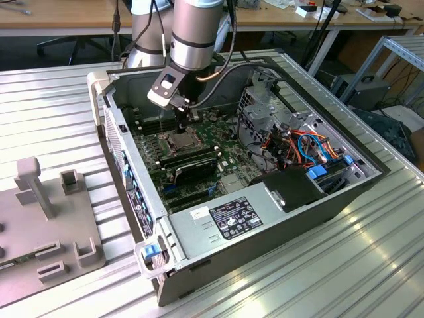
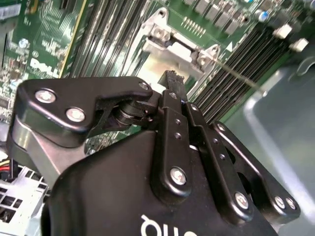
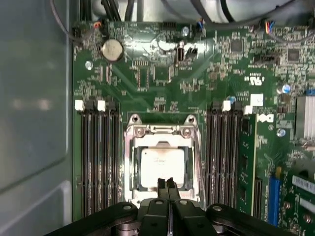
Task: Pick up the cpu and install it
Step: 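Close the cpu cover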
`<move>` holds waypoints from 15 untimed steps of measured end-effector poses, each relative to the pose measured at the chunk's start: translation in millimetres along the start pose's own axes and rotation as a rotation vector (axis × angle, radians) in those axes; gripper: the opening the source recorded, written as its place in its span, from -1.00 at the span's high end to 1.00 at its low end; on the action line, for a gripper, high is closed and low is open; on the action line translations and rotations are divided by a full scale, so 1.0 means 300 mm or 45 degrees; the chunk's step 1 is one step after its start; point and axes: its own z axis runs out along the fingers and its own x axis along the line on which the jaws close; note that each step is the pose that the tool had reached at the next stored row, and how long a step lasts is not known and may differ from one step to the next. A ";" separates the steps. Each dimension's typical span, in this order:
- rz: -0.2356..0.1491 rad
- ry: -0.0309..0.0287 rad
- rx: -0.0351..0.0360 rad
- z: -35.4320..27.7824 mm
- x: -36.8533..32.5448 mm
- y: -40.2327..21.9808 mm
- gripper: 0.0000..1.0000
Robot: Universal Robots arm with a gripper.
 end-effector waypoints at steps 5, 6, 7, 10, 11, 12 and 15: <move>0.000 0.0000 0.0001 0.013 0.000 -0.033 0.79; 0.000 0.0000 0.0001 0.016 0.000 -0.042 0.79; 0.000 0.0000 0.0001 0.020 -0.001 -0.053 0.79; 0.000 0.0000 0.0001 0.041 -0.002 -0.064 0.79; 0.000 -0.0001 0.0001 0.042 -0.002 -0.064 0.79; 0.000 -0.0002 0.0002 0.042 -0.002 -0.064 0.79; 0.000 -0.0001 0.0001 0.043 -0.001 -0.064 0.79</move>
